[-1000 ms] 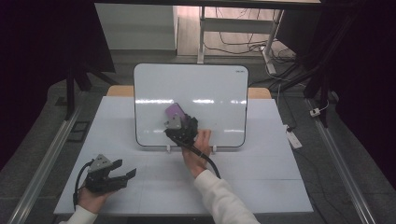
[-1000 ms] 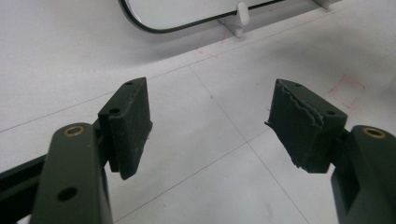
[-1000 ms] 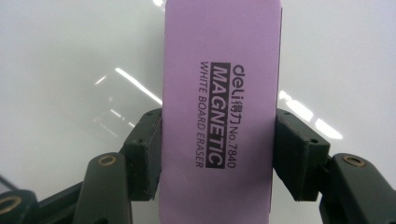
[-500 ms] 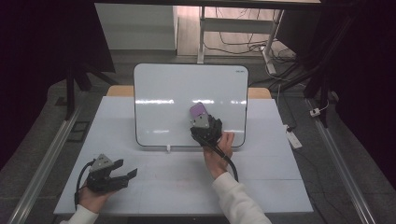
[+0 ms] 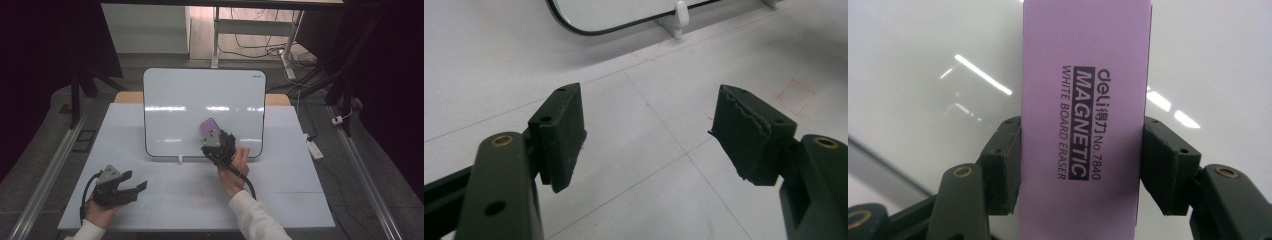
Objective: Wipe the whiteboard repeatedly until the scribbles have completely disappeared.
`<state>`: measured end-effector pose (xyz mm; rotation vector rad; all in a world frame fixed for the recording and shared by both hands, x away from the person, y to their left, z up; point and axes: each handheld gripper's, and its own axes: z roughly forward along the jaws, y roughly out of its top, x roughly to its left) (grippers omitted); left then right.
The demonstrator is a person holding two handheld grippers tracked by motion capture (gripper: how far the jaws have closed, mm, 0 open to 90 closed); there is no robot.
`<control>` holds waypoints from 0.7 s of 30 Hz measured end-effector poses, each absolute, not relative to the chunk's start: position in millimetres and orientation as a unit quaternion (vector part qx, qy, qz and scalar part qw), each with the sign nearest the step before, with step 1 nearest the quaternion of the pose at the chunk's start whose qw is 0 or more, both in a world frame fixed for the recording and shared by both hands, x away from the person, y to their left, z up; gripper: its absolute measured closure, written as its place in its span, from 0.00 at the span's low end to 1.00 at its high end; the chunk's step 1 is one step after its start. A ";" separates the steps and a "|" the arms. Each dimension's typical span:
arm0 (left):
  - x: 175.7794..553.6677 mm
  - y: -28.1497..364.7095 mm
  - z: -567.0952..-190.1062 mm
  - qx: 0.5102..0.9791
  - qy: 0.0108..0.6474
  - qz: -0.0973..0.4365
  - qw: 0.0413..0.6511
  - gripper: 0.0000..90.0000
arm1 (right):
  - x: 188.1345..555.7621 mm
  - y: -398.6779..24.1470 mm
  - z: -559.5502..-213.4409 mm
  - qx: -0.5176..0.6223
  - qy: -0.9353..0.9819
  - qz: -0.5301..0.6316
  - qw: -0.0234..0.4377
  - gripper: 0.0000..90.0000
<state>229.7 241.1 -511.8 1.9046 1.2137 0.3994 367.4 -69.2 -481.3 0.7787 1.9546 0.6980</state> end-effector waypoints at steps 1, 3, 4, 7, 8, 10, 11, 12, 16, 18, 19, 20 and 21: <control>229.8 241.1 -511.8 0.757 0.483 0.159 0.412 0.33 | 369.4 -74.7 -479.3 0.320 0.786 0.285 0.445 0.44; 230.0 241.2 -511.9 0.757 0.483 0.159 0.412 0.33 | 373.9 -87.7 -474.8 0.331 0.780 0.292 0.443 0.44; 230.1 241.0 -512.0 0.756 0.483 0.159 0.411 0.33 | 376.1 -94.3 -472.4 0.339 0.777 0.295 0.442 0.44; 230.2 240.7 -512.1 0.757 0.483 0.158 0.411 0.33 | 382.6 -113.8 -466.0 0.355 0.767 0.305 0.440 0.44; 230.3 240.6 -512.1 0.758 0.482 0.158 0.410 0.33 | 384.5 -119.3 -464.0 0.360 0.764 0.307 0.440 0.44; 230.4 240.4 -512.1 0.758 0.482 0.158 0.410 0.33 | 387.6 -128.7 -460.2 0.369 0.757 0.307 0.444 0.44; 230.6 240.3 -512.2 0.758 0.483 0.158 0.410 0.33 | 388.9 -132.8 -458.7 0.373 0.755 0.309 0.442 0.44; 230.8 240.2 -512.3 0.758 0.482 0.158 0.410 0.33 | 390.0 -136.2 -457.9 0.376 0.755 0.312 0.438 0.44; 231.0 239.5 -512.6 0.758 0.483 0.157 0.410 0.33 | 388.6 -137.4 -460.4 0.371 0.760 0.315 0.429 0.44; 230.9 239.5 -512.5 0.758 0.482 0.157 0.410 0.33 | 385.9 -131.6 -463.8 0.361 0.769 0.314 0.424 0.44; 230.9 239.5 -512.5 0.758 0.482 0.157 0.410 0.33 | 384.4 -127.5 -465.7 0.354 0.773 0.314 0.423 0.45; 230.8 239.4 -512.4 0.758 0.482 0.157 0.410 0.33 | 382.6 -122.8 -468.0 0.348 0.777 0.315 0.420 0.45; 230.8 239.4 -512.4 0.758 0.482 0.157 0.410 0.33 | 380.5 -117.5 -470.2 0.341 0.781 0.315 0.418 0.45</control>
